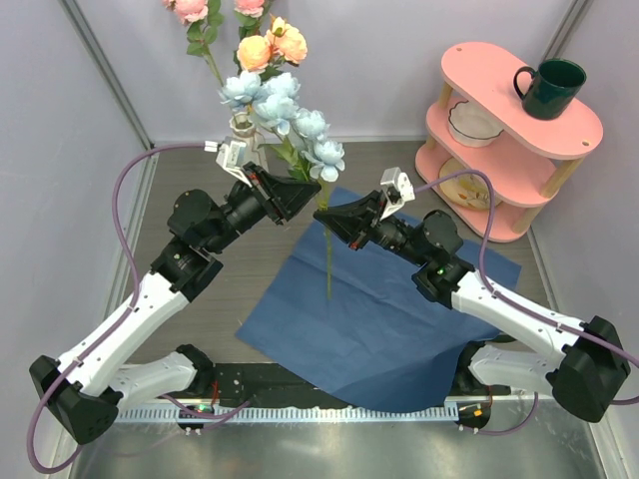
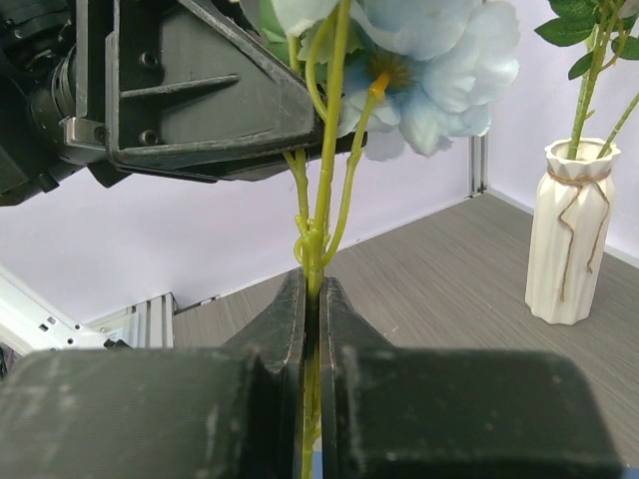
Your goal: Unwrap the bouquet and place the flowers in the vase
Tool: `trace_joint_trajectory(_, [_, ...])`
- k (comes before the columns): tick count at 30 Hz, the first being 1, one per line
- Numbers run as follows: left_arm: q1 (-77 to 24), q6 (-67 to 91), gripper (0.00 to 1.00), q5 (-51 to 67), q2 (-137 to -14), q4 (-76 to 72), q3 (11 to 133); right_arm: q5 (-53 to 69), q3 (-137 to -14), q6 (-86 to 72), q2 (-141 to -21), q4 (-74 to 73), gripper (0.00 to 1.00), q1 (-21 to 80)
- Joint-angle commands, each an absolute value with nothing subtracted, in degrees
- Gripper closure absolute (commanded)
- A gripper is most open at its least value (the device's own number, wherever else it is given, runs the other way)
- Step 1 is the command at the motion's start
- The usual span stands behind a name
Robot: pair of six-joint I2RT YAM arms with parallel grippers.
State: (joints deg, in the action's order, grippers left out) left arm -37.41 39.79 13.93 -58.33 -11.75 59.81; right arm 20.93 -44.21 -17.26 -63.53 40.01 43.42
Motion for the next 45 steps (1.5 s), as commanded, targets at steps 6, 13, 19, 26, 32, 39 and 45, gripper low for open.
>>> trace_joint_trajectory(6, [-37.5,34.2,1.00,10.4,-55.3,-9.1,62.7,20.8,-47.2,-15.8,-63.5,40.4,0.72,43.4])
trace_joint_trajectory(13, [-37.6,26.9,1.00,0.5,-47.8,-6.5,57.1,9.7,-46.2,-14.6,-61.8,37.2,0.24,43.4])
trace_joint_trajectory(19, [-37.5,16.6,1.00,-18.5,-41.9,-7.7,53.4,-4.8,-43.7,-15.0,-59.2,37.1,0.22,43.4])
trace_joint_trajectory(26, [-36.7,-4.3,1.00,-37.2,-49.8,-19.8,57.6,-10.5,-43.1,-15.3,-58.9,36.3,0.22,42.9])
trace_joint_trajectory(32, [-24.3,4.7,1.00,-32.9,-59.9,-24.1,64.8,-10.6,-42.9,-14.9,-59.1,36.3,0.22,42.6])
trace_joint_trajectory(39, [-18.8,8.4,1.00,-39.7,-69.2,-38.6,71.9,-11.1,-42.5,-14.4,-59.0,36.4,0.23,42.2])
trace_joint_trajectory(45, [-17.0,6.7,1.00,-37.6,-76.8,-38.1,83.5,-11.3,-41.8,-14.2,-58.7,37.0,0.23,41.4])
